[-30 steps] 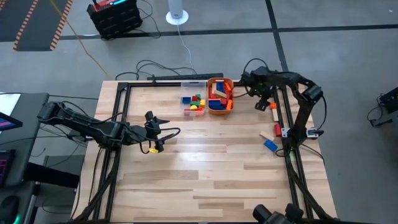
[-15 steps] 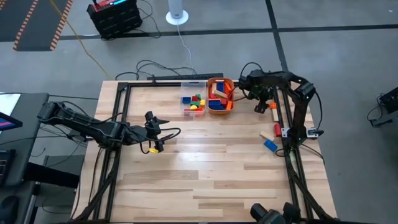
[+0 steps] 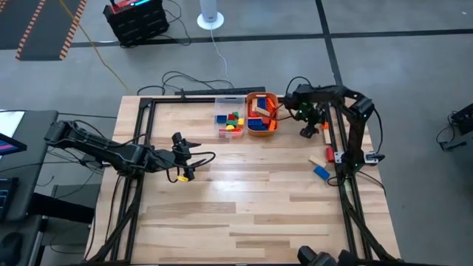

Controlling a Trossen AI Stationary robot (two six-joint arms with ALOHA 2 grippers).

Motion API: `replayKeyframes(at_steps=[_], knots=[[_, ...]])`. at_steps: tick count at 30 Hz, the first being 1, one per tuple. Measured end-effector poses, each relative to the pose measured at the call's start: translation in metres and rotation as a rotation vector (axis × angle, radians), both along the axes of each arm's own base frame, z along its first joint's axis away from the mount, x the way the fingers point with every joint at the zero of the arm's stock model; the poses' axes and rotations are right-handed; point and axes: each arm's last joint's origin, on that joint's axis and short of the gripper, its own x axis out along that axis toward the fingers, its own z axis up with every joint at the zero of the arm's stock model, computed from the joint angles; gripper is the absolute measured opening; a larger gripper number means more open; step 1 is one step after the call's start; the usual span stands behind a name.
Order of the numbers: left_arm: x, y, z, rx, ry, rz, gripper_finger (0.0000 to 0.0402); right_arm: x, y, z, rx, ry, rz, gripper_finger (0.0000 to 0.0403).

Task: Sort blocks by size
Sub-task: Put the orange square game piece into the clear bin

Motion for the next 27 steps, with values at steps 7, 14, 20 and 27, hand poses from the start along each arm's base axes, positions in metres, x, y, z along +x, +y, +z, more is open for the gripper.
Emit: replayKeyframes(at_steps=[7,14,20,27], knots=[[0.0,0.0,0.0,0.0,0.002,0.0,0.028,0.015,0.024,0.001,0.103,-0.065,-0.064,0.0254],[0.0,0.0,0.0,0.001,0.003,0.0,0.028,0.025,0.041,0.038,-0.043,-0.174,-0.088,0.0254],[0.0,0.0,0.0,0.001,0.003,0.0,0.028,0.016,0.038,0.05,-0.176,-0.215,-0.272,0.0254],[-0.002,0.0,-0.005,-0.013,0.041,0.011,0.028,-0.001,0.043,0.025,-0.231,-0.154,-0.367,0.0254]])
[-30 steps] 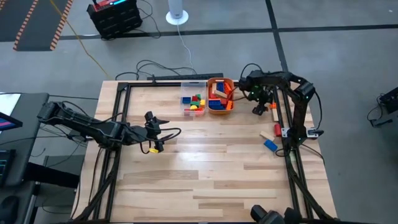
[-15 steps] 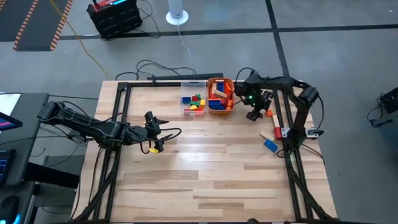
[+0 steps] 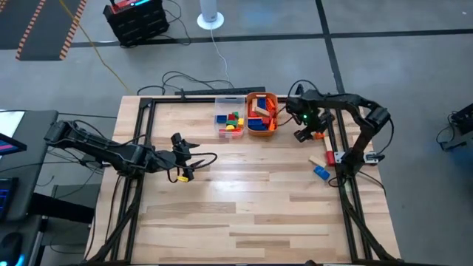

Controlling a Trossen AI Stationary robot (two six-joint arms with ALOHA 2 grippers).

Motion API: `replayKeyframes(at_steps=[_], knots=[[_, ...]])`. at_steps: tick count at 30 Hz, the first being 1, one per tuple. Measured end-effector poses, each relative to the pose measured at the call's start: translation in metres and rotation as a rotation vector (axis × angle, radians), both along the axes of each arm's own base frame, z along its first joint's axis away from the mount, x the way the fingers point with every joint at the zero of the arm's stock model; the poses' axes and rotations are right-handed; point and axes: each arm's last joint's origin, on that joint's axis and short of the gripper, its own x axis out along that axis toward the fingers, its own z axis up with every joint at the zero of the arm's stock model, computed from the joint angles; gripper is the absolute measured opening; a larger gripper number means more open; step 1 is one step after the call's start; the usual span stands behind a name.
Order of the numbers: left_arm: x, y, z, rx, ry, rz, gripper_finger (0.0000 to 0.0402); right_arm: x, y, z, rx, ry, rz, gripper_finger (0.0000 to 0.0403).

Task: Sort blocks by size
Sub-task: Put the orange square game piece into the clear bin

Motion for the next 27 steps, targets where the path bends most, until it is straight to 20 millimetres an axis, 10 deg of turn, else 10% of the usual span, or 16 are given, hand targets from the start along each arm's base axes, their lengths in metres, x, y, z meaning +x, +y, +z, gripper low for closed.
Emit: replayKeyframes(at_steps=[9,27], knots=[[0.0,0.0,0.0,-0.006,-0.003,0.003,0.028,0.006,0.024,-0.019,0.043,-0.017,0.122,0.0254],[0.0,0.0,0.001,-0.02,-0.019,0.008,0.028,0.048,0.131,0.037,-0.161,-0.313,0.371,0.0254]])
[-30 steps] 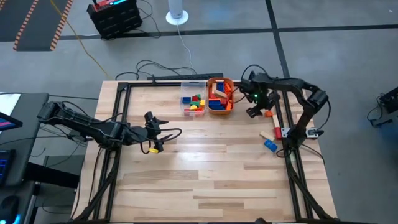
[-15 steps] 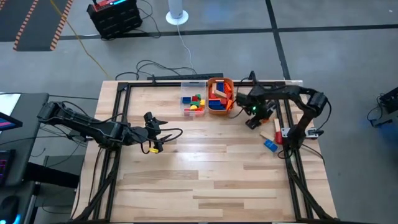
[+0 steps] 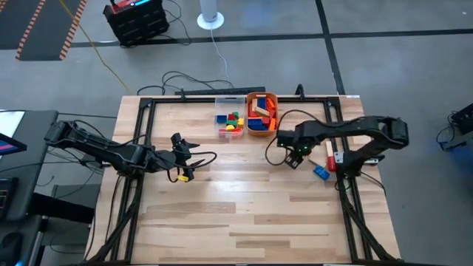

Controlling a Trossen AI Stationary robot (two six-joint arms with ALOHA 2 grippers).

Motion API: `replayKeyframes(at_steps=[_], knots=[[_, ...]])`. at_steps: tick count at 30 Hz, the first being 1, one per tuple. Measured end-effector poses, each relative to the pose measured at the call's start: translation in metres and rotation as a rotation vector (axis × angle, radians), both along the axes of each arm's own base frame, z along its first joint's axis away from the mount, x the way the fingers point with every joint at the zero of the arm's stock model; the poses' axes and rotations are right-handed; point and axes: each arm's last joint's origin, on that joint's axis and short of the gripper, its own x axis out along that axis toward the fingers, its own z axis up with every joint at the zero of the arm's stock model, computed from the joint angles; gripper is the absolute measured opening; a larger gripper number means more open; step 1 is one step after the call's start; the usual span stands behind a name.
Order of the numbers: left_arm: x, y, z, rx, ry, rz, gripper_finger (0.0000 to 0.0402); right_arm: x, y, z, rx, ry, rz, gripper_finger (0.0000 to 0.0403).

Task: Sort blocks by size
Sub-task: Put the orange square game piece into the clear bin

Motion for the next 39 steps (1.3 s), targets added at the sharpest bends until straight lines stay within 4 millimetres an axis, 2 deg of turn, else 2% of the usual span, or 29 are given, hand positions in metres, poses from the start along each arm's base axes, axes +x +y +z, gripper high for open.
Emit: replayKeyframes(at_steps=[4,14,19,25,35,39], knots=[[0.0,0.0,0.0,0.0,0.001,-0.002,0.028,-0.006,-0.001,0.004,-0.052,-0.003,0.102,0.0255],[0.0,0.0,0.0,0.001,0.003,-0.003,0.028,-0.023,-0.033,-0.021,0.001,-0.015,0.142,0.0255],[0.0,0.0,0.0,0.006,0.005,-0.006,0.028,-0.03,-0.033,-0.034,0.078,-0.042,0.165,0.0255],[0.0,0.0,0.0,0.003,0.003,-0.004,0.028,-0.028,-0.034,-0.037,0.082,-0.043,0.162,0.0255],[0.0,0.0,0.0,0.001,0.004,-0.003,0.028,-0.018,-0.028,-0.063,0.168,0.067,0.185,0.0255],[0.0,0.0,0.0,0.003,0.004,-0.004,0.028,-0.018,-0.028,-0.067,0.177,0.085,0.185,0.0249]])
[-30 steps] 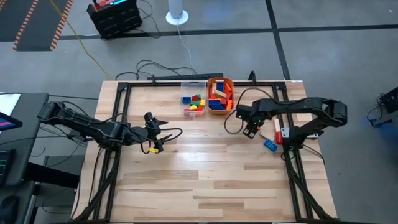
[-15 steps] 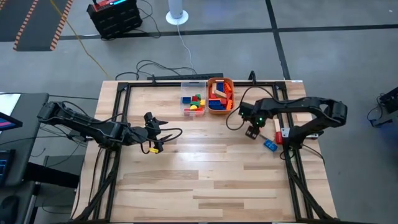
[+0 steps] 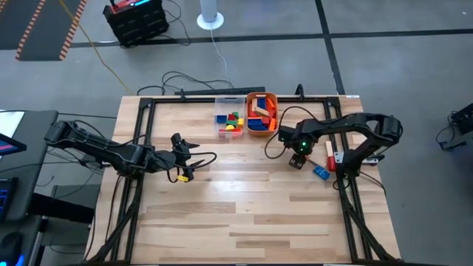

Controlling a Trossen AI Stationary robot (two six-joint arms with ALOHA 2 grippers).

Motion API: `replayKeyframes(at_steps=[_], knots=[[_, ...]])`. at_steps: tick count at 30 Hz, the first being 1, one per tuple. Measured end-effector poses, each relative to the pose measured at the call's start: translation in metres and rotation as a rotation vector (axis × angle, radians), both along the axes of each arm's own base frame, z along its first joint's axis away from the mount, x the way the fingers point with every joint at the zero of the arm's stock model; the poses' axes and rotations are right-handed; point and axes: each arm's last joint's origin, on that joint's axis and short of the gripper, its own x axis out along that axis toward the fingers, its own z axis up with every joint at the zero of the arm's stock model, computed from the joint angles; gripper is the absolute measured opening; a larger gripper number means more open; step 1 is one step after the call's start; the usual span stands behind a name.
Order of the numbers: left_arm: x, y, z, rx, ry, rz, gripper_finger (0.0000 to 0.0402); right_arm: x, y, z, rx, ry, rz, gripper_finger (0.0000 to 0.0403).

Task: Sort blocks by size
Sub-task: Put the orange square game piece into the clear bin

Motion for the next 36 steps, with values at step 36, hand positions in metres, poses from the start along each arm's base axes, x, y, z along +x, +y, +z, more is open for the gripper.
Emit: replayKeyframes(at_steps=[36], knots=[[0.003,0.0,0.006,0.017,-0.052,-0.007,0.028,0.192,-0.058,0.083,-0.494,-1.245,0.103,0.0198]])
